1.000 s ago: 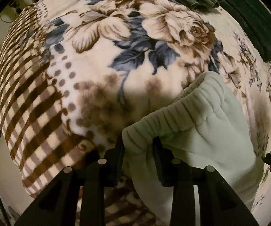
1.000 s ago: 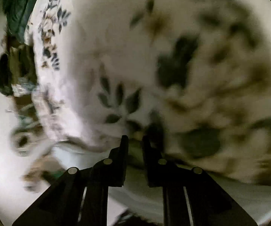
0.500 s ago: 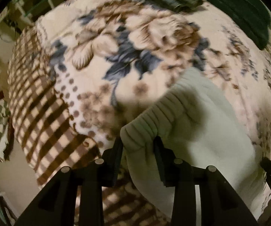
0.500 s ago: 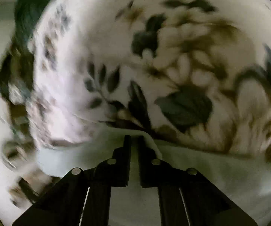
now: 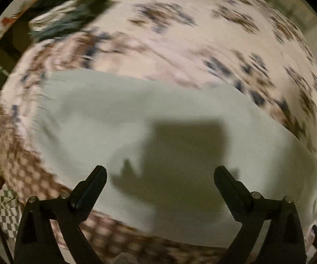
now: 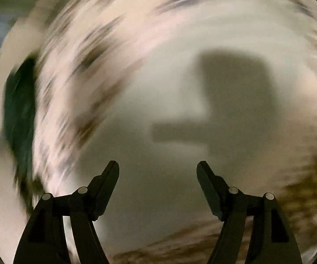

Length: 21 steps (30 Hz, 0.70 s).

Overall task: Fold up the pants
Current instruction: 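Fold the sweatpants over with both tools and press the fold flat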

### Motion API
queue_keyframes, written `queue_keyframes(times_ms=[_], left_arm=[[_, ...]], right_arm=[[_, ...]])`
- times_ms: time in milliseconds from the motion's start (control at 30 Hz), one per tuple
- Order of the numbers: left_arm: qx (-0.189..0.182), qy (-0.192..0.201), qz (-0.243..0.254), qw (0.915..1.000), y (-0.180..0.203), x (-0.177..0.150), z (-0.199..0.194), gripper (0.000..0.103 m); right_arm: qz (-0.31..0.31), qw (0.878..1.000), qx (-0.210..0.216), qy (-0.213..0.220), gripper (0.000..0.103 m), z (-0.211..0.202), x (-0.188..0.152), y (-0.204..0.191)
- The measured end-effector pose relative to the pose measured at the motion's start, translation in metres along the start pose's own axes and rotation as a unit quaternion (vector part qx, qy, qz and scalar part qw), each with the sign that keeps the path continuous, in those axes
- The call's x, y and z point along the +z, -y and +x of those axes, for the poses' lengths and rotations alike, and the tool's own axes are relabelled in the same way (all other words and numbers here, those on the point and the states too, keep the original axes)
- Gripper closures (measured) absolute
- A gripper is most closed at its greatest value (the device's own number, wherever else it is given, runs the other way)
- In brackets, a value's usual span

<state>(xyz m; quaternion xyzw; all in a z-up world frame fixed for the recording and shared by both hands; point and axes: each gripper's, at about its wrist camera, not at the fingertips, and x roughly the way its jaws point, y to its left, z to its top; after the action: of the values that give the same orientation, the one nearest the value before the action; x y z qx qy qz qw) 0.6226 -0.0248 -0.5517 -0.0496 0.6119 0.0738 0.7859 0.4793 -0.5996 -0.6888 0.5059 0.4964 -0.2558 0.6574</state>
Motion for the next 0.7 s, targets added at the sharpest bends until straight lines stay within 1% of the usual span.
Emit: queue_keyframes(times_ms=[33, 67, 100, 133, 200, 267, 300, 367, 433, 500, 533, 567, 633, 667, 700], left_arm=[[-0.002, -0.004, 0.009, 0.9999, 0.019, -0.007, 0.005, 0.003], [-0.002, -0.008, 0.020, 0.9998, 0.039, -0.013, 0.011, 0.003], [-0.002, -0.011, 0.027, 0.9996, 0.054, -0.016, 0.014, 0.003], [-0.001, -0.013, 0.035, 0.9993, 0.070, -0.019, 0.018, 0.003], [-0.003, -0.019, 0.052, 0.9984, 0.109, -0.022, 0.024, 0.003], [-0.004, -0.016, 0.074, 0.9971, 0.145, -0.026, 0.027, 0.003], [-0.004, -0.014, 0.082, 0.9965, 0.156, -0.028, 0.027, 0.003], [-0.005, -0.009, 0.109, 0.9940, 0.189, -0.032, 0.028, 0.003], [-0.002, -0.006, 0.129, 0.9916, 0.210, -0.037, 0.027, 0.003], [0.000, -0.005, 0.145, 0.9894, 0.230, -0.043, 0.028, 0.003], [0.001, -0.004, 0.151, 0.9885, 0.237, -0.047, 0.027, 0.003], [0.002, -0.004, 0.155, 0.9879, 0.242, -0.050, 0.026, 0.003], [0.004, -0.005, 0.165, 0.9863, 0.252, -0.055, 0.025, 0.003], [0.004, -0.006, 0.169, 0.9855, 0.255, -0.057, 0.024, 0.003], [0.004, -0.007, 0.173, 0.9850, 0.257, -0.058, 0.023, 0.003]], right_arm=[[0.031, 0.999, 0.000, 0.019, 0.027, -0.008, 0.014, 0.029], [0.055, 0.998, 0.004, 0.032, 0.027, -0.012, 0.023, 0.048], [0.086, 0.995, 0.013, 0.047, 0.027, -0.018, 0.039, 0.076], [0.106, 0.993, 0.016, 0.057, 0.027, -0.021, 0.051, 0.095], [0.127, 0.989, 0.027, 0.070, 0.027, -0.021, 0.072, 0.121], [0.139, 0.986, 0.036, 0.084, 0.027, -0.016, 0.086, 0.136], [0.144, 0.984, 0.048, 0.095, 0.027, -0.015, 0.097, 0.144], [0.149, 0.982, 0.054, 0.106, 0.027, -0.015, 0.116, 0.158], [0.148, 0.979, 0.074, 0.120, 0.028, -0.011, 0.133, 0.163], [0.131, 0.982, 0.080, 0.110, 0.036, -0.002, 0.152, 0.158], [0.116, 0.985, 0.080, 0.099, 0.044, 0.003, 0.156, 0.149], [0.091, 0.989, 0.064, 0.095, 0.054, 0.005, 0.160, 0.142], [0.046, 0.993, 0.034, 0.102, 0.071, 0.004, 0.160, 0.125], [0.029, 0.994, 0.023, 0.107, 0.074, 0.003, 0.159, 0.118], [0.019, 0.993, 0.019, 0.117, 0.075, -0.004, 0.157, 0.116]])
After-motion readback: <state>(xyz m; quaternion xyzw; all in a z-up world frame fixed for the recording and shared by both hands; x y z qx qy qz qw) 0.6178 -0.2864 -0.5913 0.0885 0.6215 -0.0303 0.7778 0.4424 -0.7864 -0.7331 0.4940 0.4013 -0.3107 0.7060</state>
